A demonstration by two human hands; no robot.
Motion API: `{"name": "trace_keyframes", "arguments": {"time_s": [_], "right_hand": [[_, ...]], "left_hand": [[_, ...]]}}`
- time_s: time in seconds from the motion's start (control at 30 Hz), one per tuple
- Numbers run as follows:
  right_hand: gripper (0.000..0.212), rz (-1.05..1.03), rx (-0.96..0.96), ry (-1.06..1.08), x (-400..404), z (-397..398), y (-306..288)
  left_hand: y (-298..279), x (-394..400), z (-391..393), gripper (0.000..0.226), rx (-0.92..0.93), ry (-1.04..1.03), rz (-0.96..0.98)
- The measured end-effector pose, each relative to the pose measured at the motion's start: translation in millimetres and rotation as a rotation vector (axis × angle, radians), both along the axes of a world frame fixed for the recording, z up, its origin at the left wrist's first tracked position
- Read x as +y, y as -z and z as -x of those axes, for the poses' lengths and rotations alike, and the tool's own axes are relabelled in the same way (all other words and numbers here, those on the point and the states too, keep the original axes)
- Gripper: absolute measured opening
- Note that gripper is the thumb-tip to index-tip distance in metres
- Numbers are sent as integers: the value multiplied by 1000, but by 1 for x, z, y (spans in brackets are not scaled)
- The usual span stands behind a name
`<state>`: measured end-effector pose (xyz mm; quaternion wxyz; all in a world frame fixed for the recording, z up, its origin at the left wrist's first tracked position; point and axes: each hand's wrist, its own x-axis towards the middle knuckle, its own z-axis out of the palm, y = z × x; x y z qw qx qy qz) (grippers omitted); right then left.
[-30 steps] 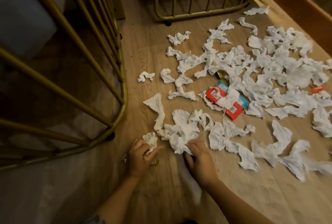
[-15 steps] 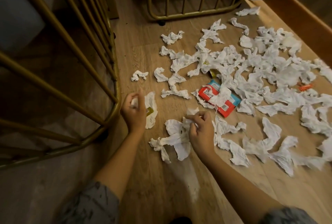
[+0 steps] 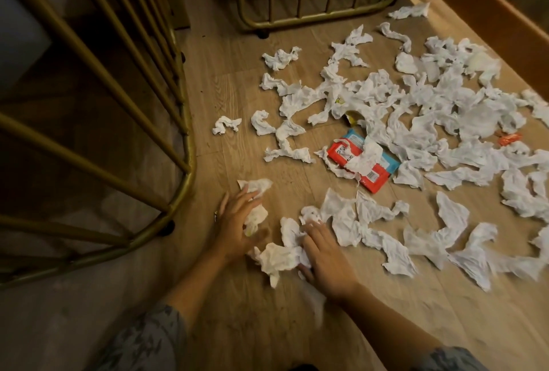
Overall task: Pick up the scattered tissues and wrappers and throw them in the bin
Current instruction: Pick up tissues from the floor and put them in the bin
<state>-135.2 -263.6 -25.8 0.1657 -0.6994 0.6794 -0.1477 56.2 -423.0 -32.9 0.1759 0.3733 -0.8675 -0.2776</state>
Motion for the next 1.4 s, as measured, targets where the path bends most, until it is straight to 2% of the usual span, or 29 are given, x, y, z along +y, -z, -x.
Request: {"name": "trace_keyframes", "arguments": {"time_s": [0.1,0.17,0.2,0.23,0.33,0.47,0.53,0.6,0.67,0.7,0.77,0.83,0.87,0.93,1.0,1.07,1.2,1.27,1.4], "right_hand": [[30,159,-131,70,12,-8,2],[37,186,-202,143,13,-12,-2],[42,177,-253,193,11,-13,-5],[46,170,-304,250,8,-13,-9],[43,191,-438,421,-3,-15,-18],[31,187,-501,581,-2,-18,-20],[30,141,-424,542,5,-21,-18],[37,92,-264,433,11,-27,-16],[39,75,-84,339,13,-33,-14],[43,68,-12,322,15,-35,-12],[50,62,52,333,19,-37,-7],[39,90,32,321,23,-35,0],[31,107,12,297,23,-34,4],[20,113,-50,244,22,-28,5],[18,102,-124,247,18,-17,0],[18,106,-170,281,11,-4,-11],[17,187,-189,394,-7,24,-46],[17,222,-176,430,-15,45,-69],[24,276,-35,410,-21,105,-137]], "left_hand": [[-4,27,-20,118,-134,176,30],[-4,37,-25,128,-189,213,27],[-4,39,-24,124,-184,210,26],[-3,40,-22,114,-141,189,33],[4,36,-15,62,106,69,69],[6,29,-8,69,212,-184,-98],[3,25,-1,55,250,-303,-114],[-2,24,7,31,245,-338,-22],[-5,27,10,16,109,-359,127],[-3,30,10,23,-9,-387,184],[-3,42,6,54,-253,-450,167],[-1,58,4,77,-380,-508,78],[2,65,4,78,-393,-518,60],[7,72,5,58,-267,-468,66],[9,70,6,34,-7,-383,45],[7,66,12,31,134,-304,-47],[-17,40,50,36,179,-199,-213],[-41,19,84,22,153,-108,-136],[-110,-16,160,18,165,86,46]]}}
